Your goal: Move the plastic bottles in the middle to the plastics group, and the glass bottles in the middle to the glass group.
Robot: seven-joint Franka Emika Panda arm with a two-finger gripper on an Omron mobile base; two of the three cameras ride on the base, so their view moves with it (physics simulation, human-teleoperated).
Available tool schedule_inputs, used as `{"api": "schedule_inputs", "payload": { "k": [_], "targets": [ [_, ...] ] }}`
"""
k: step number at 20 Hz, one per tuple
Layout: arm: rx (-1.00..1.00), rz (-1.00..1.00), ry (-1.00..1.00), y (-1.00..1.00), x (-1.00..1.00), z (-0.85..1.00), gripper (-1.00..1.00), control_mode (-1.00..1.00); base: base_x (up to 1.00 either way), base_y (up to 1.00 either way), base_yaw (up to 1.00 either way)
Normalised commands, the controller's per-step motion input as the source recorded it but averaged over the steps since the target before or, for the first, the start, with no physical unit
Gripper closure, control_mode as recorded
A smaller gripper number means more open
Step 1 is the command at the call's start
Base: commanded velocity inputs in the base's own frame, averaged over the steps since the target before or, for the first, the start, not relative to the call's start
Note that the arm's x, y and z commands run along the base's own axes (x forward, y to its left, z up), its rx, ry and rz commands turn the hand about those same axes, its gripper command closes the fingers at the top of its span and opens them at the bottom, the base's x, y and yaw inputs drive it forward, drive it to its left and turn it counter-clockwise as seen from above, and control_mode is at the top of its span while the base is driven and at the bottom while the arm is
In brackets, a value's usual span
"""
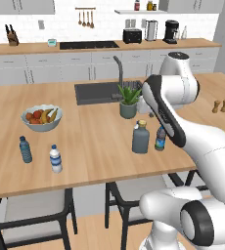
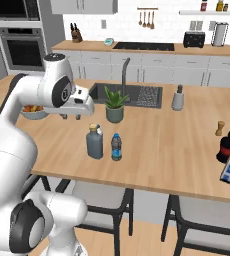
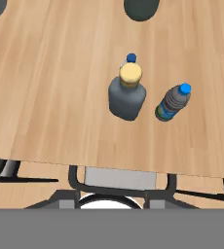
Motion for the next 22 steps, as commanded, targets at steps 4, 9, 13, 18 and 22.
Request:
{"api": "schedule_inputs", "payload": {
  "k": [4, 9, 13, 18, 22],
  "targets": [
    [0.0, -0.07, 0.03, -0.07, -0.13, -0.07, -1.0, -1.0, 0.0, 0.0, 0.0],
    [0.0, -0.06, 0.0, -0.07, -0.23, -0.05, -1.0, -1.0, 0.0, 0.0, 0.0],
    [-0.03, -0.12, 0.0, -0.03, 0.08, -0.34, -1.0, -1.0, 0.0, 0.0, 0.0],
    [0.0, -0.07, 0.0, -0.06, 0.58, -0.41, -1.0, -1.0, 0.0, 0.0, 0.0],
    [0.0, -0.03, 0.0, 0.0, 0.91, -0.28, -1.0, -1.0, 0.0, 0.0, 0.0]
  ]
}}
